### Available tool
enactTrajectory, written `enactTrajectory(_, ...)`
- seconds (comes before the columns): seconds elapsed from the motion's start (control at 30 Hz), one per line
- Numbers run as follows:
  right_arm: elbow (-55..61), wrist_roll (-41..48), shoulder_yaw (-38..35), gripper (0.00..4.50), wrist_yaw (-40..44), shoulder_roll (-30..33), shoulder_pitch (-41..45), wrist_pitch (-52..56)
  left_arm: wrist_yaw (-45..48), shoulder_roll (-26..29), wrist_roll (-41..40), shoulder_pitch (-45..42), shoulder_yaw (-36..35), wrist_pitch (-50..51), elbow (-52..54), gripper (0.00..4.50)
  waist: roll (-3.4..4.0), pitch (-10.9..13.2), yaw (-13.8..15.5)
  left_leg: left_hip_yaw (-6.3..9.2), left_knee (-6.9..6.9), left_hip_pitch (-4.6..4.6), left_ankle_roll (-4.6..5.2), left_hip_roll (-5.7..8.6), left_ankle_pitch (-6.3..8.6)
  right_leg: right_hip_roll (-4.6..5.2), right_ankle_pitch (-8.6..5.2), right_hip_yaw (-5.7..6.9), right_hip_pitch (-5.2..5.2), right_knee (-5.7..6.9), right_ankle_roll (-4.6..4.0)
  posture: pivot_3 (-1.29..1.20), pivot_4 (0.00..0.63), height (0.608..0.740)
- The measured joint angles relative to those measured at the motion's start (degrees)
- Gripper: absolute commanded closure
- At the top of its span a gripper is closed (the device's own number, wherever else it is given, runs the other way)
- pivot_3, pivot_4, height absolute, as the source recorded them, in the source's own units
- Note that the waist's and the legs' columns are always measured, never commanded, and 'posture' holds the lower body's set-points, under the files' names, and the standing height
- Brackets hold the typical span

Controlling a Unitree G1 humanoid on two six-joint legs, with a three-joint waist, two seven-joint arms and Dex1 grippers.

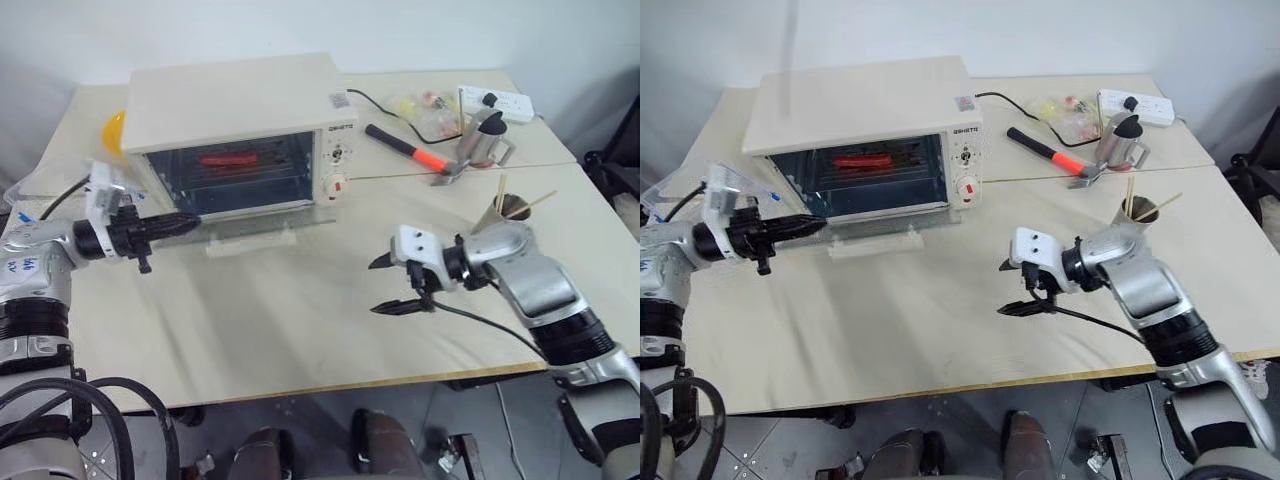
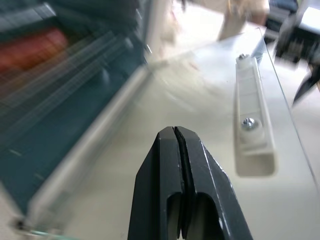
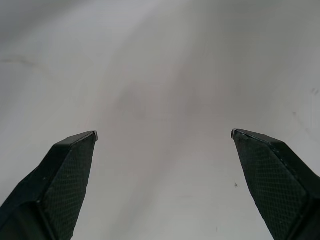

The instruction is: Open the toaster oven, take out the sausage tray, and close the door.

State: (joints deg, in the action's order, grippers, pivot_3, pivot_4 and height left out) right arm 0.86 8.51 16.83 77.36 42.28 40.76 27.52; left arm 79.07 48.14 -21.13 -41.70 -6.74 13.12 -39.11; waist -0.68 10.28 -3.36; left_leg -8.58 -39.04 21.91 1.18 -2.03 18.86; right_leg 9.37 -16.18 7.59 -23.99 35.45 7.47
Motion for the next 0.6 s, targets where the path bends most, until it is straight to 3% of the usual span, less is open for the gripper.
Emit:
enactTrajectory(0.2, -2.8, -0.7, -2.4, 0.0, -5.6, -3.4, 8.3, -1.9, 0.2, 0.5, 5.7, 0.9, 3.0, -4.6, -1.1, 4.48, -0.02, 0.0, 0.4, 0.09, -0.1, 0.25, 0.04, -0.01, -0.01, 0.06, 0.02, -0.02, -0.29, 0.2, -0.04, 0.0, 0.15, 0.74)
enactTrajectory(0.6, -11.0, -11.0, 1.9, 0.0, -27.0, -23.4, 13.4, -10.2, -4.9, 1.5, 11.7, 4.1, 3.2, -23.4, -1.8, 4.48, -0.02, 0.0, -0.3, -0.01, -0.1, 0.41, 0.03, 0.0, -0.03, 0.09, 0.01, 0.01, -0.55, 0.45, -0.05, 0.0, 0.15, 0.74)
